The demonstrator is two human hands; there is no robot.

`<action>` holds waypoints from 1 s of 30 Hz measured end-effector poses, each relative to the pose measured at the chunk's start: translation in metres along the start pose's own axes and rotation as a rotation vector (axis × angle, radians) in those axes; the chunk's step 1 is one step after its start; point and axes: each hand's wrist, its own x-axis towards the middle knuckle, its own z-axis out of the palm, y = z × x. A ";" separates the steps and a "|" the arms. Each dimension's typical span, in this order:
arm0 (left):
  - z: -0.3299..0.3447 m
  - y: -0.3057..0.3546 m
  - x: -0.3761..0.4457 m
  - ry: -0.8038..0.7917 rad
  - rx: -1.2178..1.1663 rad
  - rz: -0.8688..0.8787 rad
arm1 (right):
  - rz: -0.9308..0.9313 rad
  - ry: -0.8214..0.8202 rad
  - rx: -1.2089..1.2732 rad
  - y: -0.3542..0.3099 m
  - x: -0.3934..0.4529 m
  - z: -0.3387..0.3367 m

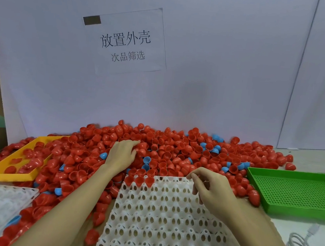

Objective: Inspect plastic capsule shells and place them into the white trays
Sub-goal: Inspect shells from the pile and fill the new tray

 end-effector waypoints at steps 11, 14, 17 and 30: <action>-0.033 0.085 -0.091 0.130 -0.680 -0.028 | 0.125 -0.136 0.416 -0.027 -0.004 -0.009; -0.030 0.112 -0.121 0.109 -0.775 0.000 | 0.135 -0.295 0.566 -0.039 -0.011 -0.010; -0.027 0.121 -0.133 0.111 -0.820 0.002 | 0.136 -0.301 0.491 -0.046 -0.015 -0.007; -0.023 0.117 -0.142 0.109 -0.829 0.051 | 0.103 -0.253 0.439 -0.046 -0.015 -0.004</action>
